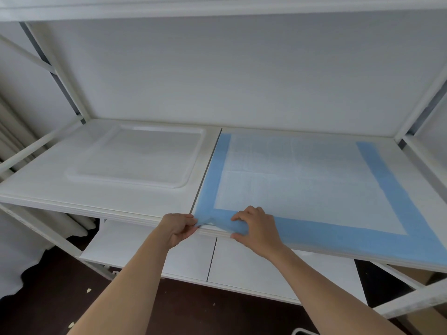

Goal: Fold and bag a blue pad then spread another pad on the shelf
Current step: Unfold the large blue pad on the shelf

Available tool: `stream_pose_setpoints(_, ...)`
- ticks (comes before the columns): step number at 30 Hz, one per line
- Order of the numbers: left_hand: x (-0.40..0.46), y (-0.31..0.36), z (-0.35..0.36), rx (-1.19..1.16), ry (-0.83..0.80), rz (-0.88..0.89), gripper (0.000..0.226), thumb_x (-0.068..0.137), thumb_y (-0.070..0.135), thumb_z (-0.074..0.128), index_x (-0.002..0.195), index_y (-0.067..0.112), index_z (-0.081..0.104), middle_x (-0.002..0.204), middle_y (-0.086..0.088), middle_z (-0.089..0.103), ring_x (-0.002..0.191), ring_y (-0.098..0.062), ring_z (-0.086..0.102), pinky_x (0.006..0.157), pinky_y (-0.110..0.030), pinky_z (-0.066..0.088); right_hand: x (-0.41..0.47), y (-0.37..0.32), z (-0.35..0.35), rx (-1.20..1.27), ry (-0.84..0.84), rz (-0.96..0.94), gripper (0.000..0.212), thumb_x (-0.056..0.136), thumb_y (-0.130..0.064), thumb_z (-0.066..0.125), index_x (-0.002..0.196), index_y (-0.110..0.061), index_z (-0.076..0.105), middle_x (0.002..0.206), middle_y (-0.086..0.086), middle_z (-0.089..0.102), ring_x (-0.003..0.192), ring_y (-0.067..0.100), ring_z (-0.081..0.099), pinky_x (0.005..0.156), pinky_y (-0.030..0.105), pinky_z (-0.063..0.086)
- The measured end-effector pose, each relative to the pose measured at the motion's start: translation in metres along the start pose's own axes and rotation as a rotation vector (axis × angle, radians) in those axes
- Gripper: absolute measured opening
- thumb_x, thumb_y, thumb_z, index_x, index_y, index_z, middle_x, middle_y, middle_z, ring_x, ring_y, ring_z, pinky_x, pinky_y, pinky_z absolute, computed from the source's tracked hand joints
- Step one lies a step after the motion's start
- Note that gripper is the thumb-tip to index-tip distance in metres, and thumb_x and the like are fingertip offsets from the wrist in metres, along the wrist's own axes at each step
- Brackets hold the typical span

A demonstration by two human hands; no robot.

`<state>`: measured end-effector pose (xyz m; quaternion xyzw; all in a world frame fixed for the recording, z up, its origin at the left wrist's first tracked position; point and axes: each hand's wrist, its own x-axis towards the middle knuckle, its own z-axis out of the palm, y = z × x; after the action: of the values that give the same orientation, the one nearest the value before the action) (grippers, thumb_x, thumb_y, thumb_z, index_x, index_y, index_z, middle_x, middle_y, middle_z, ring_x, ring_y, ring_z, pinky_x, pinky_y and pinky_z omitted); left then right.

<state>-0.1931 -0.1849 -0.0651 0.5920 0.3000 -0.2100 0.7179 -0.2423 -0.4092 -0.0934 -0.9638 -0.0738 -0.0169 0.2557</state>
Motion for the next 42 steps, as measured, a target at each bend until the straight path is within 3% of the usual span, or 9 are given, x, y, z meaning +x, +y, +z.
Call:
stream_pose_setpoints(3,-0.001,-0.001,0.002,0.035,0.009,0.01,0.013,0.083,-0.015,0.061,0.089,-0.003,0.058,0.084,-0.018,0.062,0.071,-0.024,0.061,0.043,-0.02,0.054,0.001,-0.003,0.005,0.09,0.099,0.036,0.011,0.087,-0.037,0.062,0.094,-0.032,0.069,0.093,-0.013,0.058,0.092,0.01,0.051,0.081,0.033,0.038)
stream_pose_setpoints(9,0.001,-0.002,0.003,0.058,0.031,0.048,0.009,0.087,-0.01,0.058,0.085,-0.001,0.059,0.082,-0.014,0.06,0.07,-0.02,0.057,0.047,-0.019,0.055,0.014,-0.011,-0.003,0.259,0.11,0.209,0.013,0.084,-0.032,0.062,0.076,-0.025,0.069,0.073,-0.014,0.063,0.078,0.009,0.06,0.074,0.03,0.048)
stream_pose_setpoints(15,0.003,0.001,0.003,0.067,0.051,0.037,0.011,0.09,-0.01,0.053,0.084,-0.002,0.059,0.085,-0.014,0.06,0.069,-0.021,0.057,0.042,-0.018,0.052,0.037,-0.012,-0.023,0.258,-0.076,0.232,0.01,0.077,-0.029,0.071,0.072,-0.021,0.072,0.076,-0.01,0.069,0.077,0.01,0.064,0.071,0.028,0.053)
stream_pose_setpoints(21,0.0,-0.002,0.002,0.109,0.019,0.025,0.006,0.09,-0.006,0.055,0.086,-0.002,0.058,0.083,-0.013,0.061,0.07,-0.022,0.06,0.046,-0.019,0.055,0.031,-0.005,-0.02,0.277,-0.151,0.24,0.02,0.066,-0.028,0.082,0.06,-0.024,0.064,0.068,-0.01,0.066,0.069,0.01,0.063,0.07,0.033,0.053)
stream_pose_setpoints(25,-0.001,-0.002,-0.002,0.122,-0.008,-0.012,0.005,0.089,-0.004,0.057,0.094,-0.004,0.059,0.091,-0.016,0.063,0.075,-0.026,0.064,0.052,-0.023,0.058,0.03,-0.003,-0.02,0.355,-0.155,0.235,0.025,0.063,-0.034,0.085,0.059,-0.022,0.063,0.064,-0.009,0.064,0.063,0.008,0.057,0.065,0.031,0.049)
stream_pose_setpoints(29,-0.001,-0.003,-0.003,0.022,-0.068,-0.072,0.008,0.094,-0.005,0.049,0.095,-0.007,0.056,0.094,-0.019,0.062,0.081,-0.031,0.066,0.06,-0.031,0.06,0.032,-0.002,-0.021,0.388,-0.132,0.234,0.028,0.075,-0.039,0.076,0.059,-0.022,0.061,0.058,-0.009,0.057,0.058,0.006,0.05,0.061,0.026,0.041)
stream_pose_setpoints(37,0.001,-0.003,-0.006,0.019,-0.044,-0.032,0.014,0.087,-0.015,0.053,0.083,-0.003,0.059,0.085,-0.013,0.06,0.076,-0.021,0.06,0.053,-0.024,0.058,0.031,-0.005,-0.019,0.338,-0.081,0.243,0.018,0.086,-0.031,0.061,0.068,-0.027,0.058,0.074,-0.007,0.065,0.076,0.014,0.062,0.074,0.035,0.052)
stream_pose_setpoints(42,0.005,-0.003,-0.009,0.014,-0.039,-0.044,0.013,0.09,-0.012,0.052,0.084,-0.002,0.059,0.083,-0.013,0.06,0.073,-0.021,0.06,0.048,-0.021,0.056,0.031,-0.01,-0.022,0.367,-0.076,0.278,0.018,0.081,-0.03,0.061,0.063,-0.027,0.058,0.07,-0.009,0.064,0.073,0.014,0.061,0.074,0.036,0.053)
